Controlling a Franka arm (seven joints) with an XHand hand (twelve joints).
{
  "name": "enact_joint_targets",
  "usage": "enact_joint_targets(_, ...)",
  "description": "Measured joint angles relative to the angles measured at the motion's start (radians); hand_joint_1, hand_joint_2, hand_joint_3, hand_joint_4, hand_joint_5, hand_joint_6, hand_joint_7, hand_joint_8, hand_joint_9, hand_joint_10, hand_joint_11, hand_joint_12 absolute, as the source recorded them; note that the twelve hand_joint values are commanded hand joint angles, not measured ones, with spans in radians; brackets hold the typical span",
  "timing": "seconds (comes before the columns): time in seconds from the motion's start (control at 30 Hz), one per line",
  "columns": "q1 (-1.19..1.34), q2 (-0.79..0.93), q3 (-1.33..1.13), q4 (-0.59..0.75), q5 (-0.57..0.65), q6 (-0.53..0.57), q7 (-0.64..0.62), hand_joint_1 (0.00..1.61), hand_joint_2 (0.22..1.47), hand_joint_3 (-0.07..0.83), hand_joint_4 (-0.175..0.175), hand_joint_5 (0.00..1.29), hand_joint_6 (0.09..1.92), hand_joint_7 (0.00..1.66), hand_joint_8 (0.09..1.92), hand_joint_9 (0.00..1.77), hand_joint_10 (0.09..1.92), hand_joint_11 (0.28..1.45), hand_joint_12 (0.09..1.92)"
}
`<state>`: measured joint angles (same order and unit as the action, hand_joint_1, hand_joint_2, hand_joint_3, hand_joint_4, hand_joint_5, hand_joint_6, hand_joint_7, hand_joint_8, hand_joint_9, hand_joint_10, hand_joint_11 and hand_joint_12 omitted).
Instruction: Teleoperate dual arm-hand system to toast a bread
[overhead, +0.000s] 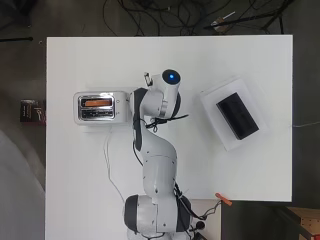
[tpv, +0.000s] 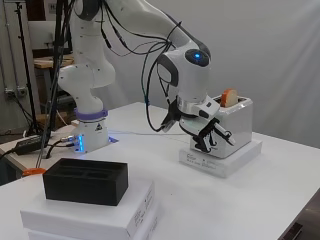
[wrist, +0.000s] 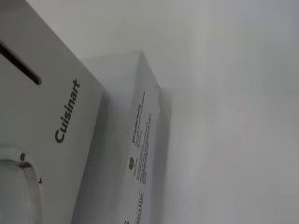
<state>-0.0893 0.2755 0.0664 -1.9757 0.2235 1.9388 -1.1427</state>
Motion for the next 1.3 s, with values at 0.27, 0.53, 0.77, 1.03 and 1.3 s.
enact_joint_targets(0.27, 0.011, 0.062, 0.004, 0.03, -0.054, 0.014, 0.064, 0.45, 1.17, -0.001, 0.118, 0.65, 0.89, 1.17, 1.92, 1.46, 1.92, 1.05, 1.89)
enact_joint_targets(0.53, 0.009, 0.047, 0.0, 0.037, -0.031, 0.019, 0.002, 0.01, 0.79, -0.006, -0.017, 0.3, 0.09, 1.03, 1.92, 1.31, 1.92, 0.88, 1.87)
enact_joint_targets(0.77, 0.004, 0.028, -0.004, 0.032, -0.002, -0.012, -0.097, 0.11, 0.84, 0.009, -0.049, 0.35, 0.09, 1.06, 1.92, 1.34, 1.92, 0.89, 1.89)
enact_joint_targets(1.03, 0.013, 0.033, -0.006, -0.007, -0.068, 0.035, 0.017, 0.37, 0.97, 0.014, 0.019, 0.5, 0.09, 1.05, 1.92, 1.34, 1.92, 0.95, 1.92)
enact_joint_targets(1.3, 0.023, 0.038, -0.008, -0.016, 0.061, -0.018, 0.026, 0.81, 1.28, -0.001, 0.173, 0.71, 1.51, 1.04, 1.7, 1.22, 1.91, 0.92, 1.92)
